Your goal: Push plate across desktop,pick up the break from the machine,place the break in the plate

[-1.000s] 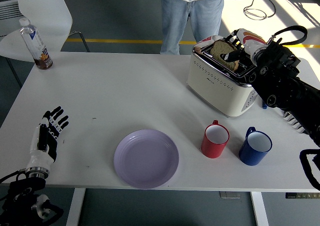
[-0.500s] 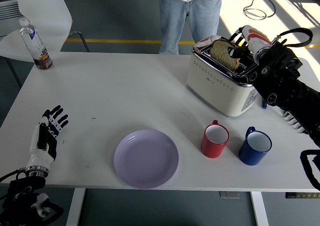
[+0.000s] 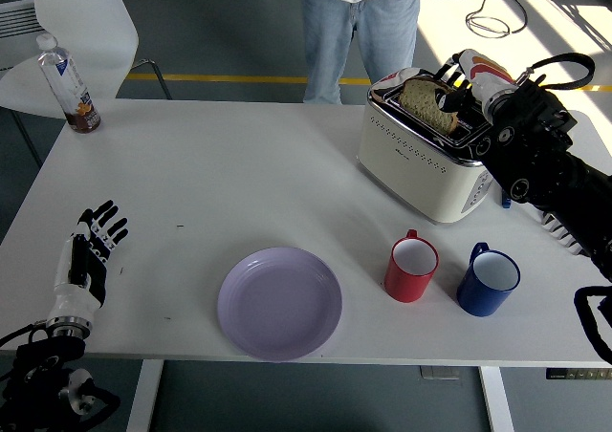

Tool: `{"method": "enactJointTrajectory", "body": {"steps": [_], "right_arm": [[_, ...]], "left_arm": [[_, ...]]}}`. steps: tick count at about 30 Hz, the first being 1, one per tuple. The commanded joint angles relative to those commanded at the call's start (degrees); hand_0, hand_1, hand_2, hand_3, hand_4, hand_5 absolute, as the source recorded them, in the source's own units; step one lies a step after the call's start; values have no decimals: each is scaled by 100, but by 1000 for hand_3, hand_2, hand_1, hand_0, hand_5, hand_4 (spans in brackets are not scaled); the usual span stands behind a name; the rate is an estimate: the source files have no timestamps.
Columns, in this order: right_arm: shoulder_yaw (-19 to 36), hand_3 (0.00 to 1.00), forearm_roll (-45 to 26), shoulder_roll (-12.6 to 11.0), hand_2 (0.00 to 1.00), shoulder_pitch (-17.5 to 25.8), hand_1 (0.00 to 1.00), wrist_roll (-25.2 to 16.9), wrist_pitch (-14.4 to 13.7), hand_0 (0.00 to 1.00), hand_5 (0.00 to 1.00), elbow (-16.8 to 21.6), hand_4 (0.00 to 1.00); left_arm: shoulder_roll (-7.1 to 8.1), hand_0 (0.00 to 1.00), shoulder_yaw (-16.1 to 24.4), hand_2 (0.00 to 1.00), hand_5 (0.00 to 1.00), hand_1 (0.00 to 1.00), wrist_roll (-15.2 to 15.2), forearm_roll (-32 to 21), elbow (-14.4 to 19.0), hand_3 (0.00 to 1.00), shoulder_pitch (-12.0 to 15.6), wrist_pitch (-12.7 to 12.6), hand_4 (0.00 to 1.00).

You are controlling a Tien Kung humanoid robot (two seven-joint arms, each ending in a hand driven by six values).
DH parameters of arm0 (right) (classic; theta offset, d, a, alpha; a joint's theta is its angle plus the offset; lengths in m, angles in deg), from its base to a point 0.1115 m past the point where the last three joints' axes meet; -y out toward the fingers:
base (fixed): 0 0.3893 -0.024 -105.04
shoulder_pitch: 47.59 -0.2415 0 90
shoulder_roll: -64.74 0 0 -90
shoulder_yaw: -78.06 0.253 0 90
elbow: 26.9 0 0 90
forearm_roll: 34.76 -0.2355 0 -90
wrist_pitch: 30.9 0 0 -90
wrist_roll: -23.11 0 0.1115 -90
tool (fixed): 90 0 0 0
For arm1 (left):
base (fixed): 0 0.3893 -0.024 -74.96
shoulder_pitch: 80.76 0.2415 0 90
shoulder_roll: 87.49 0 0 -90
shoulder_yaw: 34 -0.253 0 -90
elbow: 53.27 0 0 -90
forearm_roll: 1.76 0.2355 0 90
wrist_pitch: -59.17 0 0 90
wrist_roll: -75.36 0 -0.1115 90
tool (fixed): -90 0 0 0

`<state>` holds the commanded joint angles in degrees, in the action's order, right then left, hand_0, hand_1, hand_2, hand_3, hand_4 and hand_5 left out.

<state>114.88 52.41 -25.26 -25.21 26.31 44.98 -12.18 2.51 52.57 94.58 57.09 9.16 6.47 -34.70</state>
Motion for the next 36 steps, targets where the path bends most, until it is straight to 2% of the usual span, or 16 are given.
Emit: {"method": "enactJointTrajectory", "body": {"steps": [11, 12, 18, 24, 26, 33, 35, 36], "right_arm": [[214, 446, 797, -35, 389, -12, 289, -157, -516, 248, 2, 379, 530], [228, 435, 850, -57, 375, -12, 279, -170, -556, 225, 2, 403, 450], [298, 433, 1184, -213, 373, -5, 275, -211, -746, 220, 2, 564, 435], [484, 426, 1497, -478, 368, 22, 270, -199, -803, 209, 2, 954, 432], [606, 426, 1590, -632, 368, 57, 270, -165, -810, 209, 2, 1235, 432], [807, 425, 1726, -954, 365, 170, 268, -17, -721, 211, 2, 2175, 412], [837, 425, 1735, -1076, 365, 223, 268, 34, -680, 211, 2, 2562, 412], [832, 422, 1718, -1171, 361, 270, 263, 88, -623, 208, 2, 2805, 377]], "left_arm": [[0, 807, 7, 878, 998, 803, 9, -1, -2, 792, 44, -5, 527], [0, 807, 5, 878, 998, 802, 12, -3, -2, 791, 50, -5, 525], [0, 806, -9, 879, 998, 804, 16, -2, -8, 790, 86, -8, 526], [0, 807, -14, 879, 998, 800, 18, -2, -13, 790, 115, -10, 525], [0, 807, -16, 879, 998, 800, 19, -1, -14, 790, 129, -10, 525], [0, 807, -11, 879, 998, 800, 21, 2, -20, 789, 165, -11, 526], [0, 807, -3, 879, 998, 800, 22, 5, -16, 789, 164, -11, 526], [0, 807, 6, 879, 998, 800, 23, 5, -14, 789, 163, -10, 525]]}}
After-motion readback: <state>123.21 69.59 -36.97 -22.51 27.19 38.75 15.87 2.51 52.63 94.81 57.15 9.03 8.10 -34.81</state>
